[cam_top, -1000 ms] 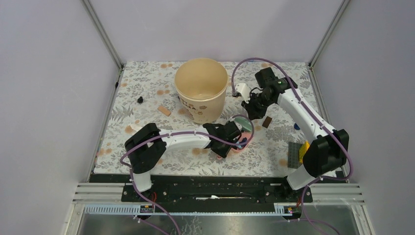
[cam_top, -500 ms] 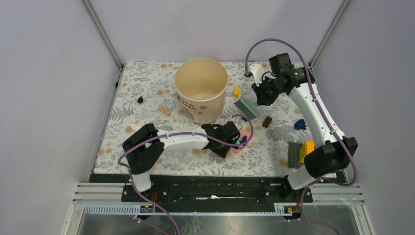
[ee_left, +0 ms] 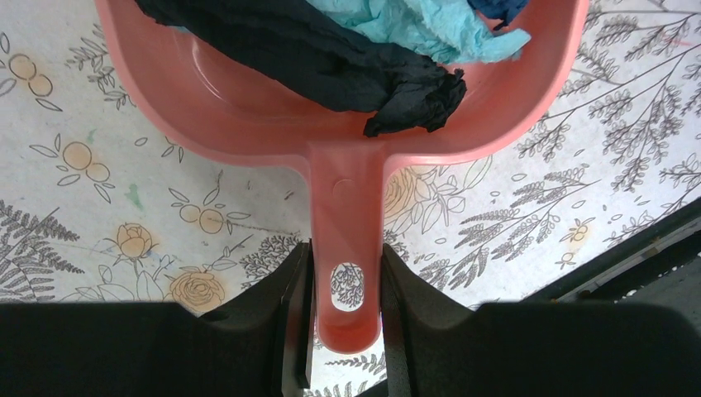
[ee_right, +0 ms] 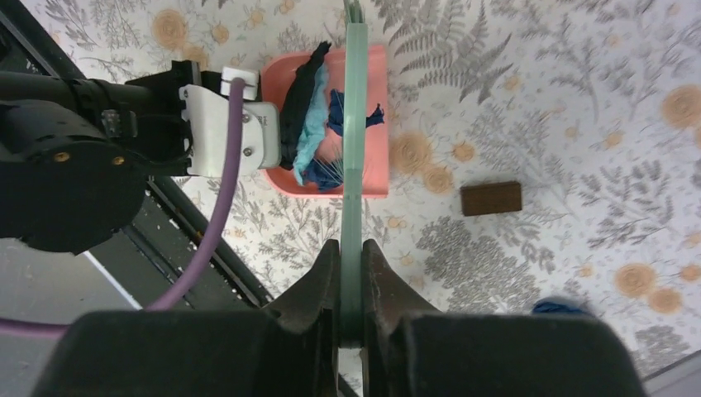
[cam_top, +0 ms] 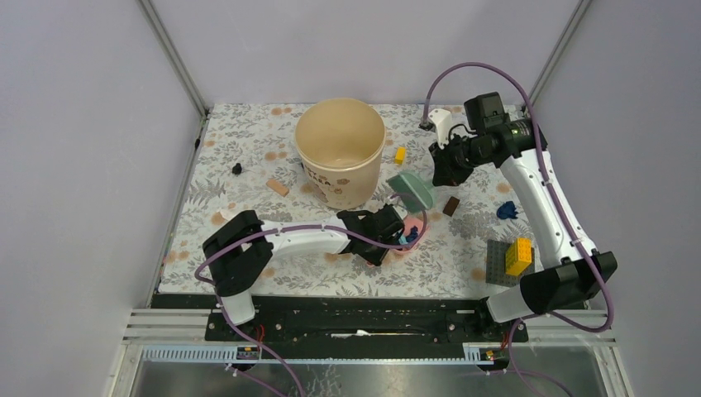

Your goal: Sweep away the paper scraps from the table

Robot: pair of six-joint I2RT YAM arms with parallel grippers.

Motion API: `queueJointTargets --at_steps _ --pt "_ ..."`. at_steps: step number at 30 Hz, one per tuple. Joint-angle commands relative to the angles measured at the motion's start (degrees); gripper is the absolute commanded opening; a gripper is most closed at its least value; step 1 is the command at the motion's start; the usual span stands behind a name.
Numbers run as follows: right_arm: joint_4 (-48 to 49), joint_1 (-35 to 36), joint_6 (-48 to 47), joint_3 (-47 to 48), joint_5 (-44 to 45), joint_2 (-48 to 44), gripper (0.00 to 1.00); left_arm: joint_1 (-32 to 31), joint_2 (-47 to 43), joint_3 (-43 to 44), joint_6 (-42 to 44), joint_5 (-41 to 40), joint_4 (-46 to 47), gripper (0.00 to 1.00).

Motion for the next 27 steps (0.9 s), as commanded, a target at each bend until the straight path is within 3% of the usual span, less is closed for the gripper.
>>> queueJointTargets --at_steps 1,11,19,27 --pt "-2.4 -0.3 3.2 -3.2 0.9 2.4 0.0 -1.1 -3.5 0.0 1.2 -4.0 5.5 0.0" --pt "-0.6 -0.7 2.8 -7.9 6.3 -2.7 0.0 -1.8 -10.7 -5.0 -1.8 -8.6 9.2 0.0" --pt "-0.6 -0.8 4.0 -13.9 7.5 -12.1 0.0 -1.8 -9.7 -6.4 -2.8 -8.7 10.2 0.0" --pt "-1.9 -0.9 5.1 -15.7 7.2 -15.2 0.0 -1.7 -7.9 -6.9 -3.0 -8.7 12.7 0.0"
